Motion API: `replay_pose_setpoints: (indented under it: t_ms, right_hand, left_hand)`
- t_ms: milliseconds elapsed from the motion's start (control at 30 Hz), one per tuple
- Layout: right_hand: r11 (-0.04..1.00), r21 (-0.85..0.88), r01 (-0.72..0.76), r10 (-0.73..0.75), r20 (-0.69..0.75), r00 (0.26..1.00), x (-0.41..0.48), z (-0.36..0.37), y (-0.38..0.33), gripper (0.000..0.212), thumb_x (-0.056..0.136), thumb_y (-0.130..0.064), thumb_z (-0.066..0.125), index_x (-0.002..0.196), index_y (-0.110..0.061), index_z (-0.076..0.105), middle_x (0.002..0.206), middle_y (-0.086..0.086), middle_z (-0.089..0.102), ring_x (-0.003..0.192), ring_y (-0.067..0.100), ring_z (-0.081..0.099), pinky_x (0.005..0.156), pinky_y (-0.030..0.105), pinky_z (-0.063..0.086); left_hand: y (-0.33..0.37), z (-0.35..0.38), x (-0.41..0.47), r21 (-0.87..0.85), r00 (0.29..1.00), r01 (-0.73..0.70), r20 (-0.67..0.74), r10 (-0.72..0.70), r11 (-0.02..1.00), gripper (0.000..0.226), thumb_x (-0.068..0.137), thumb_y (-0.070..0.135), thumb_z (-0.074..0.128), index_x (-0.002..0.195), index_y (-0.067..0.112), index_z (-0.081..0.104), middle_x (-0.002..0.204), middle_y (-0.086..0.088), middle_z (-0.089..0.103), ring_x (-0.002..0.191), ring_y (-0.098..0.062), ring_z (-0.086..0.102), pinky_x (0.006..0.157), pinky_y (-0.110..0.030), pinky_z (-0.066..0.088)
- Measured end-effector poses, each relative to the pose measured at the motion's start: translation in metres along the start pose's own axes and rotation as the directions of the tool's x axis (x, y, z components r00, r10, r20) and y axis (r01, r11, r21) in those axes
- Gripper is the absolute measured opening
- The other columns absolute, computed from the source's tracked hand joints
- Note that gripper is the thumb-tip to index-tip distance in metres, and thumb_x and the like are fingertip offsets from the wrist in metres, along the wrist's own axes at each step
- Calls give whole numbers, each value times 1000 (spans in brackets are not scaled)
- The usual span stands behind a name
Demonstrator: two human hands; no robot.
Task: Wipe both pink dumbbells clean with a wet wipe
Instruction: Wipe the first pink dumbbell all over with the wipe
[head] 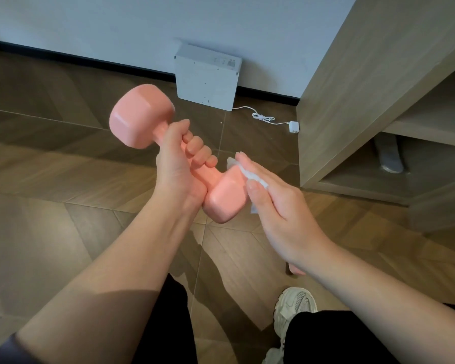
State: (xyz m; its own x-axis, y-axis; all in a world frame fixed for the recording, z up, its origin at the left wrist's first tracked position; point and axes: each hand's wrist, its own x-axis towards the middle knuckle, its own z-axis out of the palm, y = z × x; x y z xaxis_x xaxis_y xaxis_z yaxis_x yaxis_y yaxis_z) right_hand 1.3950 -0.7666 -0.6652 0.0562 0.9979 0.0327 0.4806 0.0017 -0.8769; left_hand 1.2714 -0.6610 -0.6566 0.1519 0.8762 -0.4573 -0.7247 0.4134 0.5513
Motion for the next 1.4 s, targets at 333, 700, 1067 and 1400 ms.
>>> replay_pose_setpoints:
  t_ms: [333,700,1067,1400]
  right_hand:
    - [991,-101,83,-87,-32,996,4,0,5,45,103,-29,35,144,-12,46,148,-4,47,136,1,41,109,41,42]
    - [987,-92,132,-124,98,988,6,-7,2,53,98,-40,43,149,-23,37,154,-9,38,142,0,31,113,40,38]
    - [983,-107,148,-135,120,983,4,-9,1,42,103,-30,38,140,-16,51,153,-6,41,138,-4,35,111,29,39]
    - [959,215,-185,205,-78,976,20,-22,-11,21,96,-14,56,111,-24,68,106,-8,67,101,3,63,82,16,51]
  left_hand:
    - [-3,-7,9,-68,992,41,-117,-49,997,30,90,16,55,65,19,38,47,8,30,38,-8,26,41,-21,31]
    - [-4,-7,15,-110,982,125,-127,-139,986,32,92,15,53,65,19,36,46,9,29,37,-7,26,41,-20,30]
    - [-4,-13,18,-46,979,130,-154,-135,990,30,91,18,56,67,19,37,47,8,31,37,-8,28,42,-20,31]
    - [-7,-14,12,63,984,112,-146,-102,992,30,91,19,58,68,19,39,46,8,35,36,-8,30,41,-19,33]
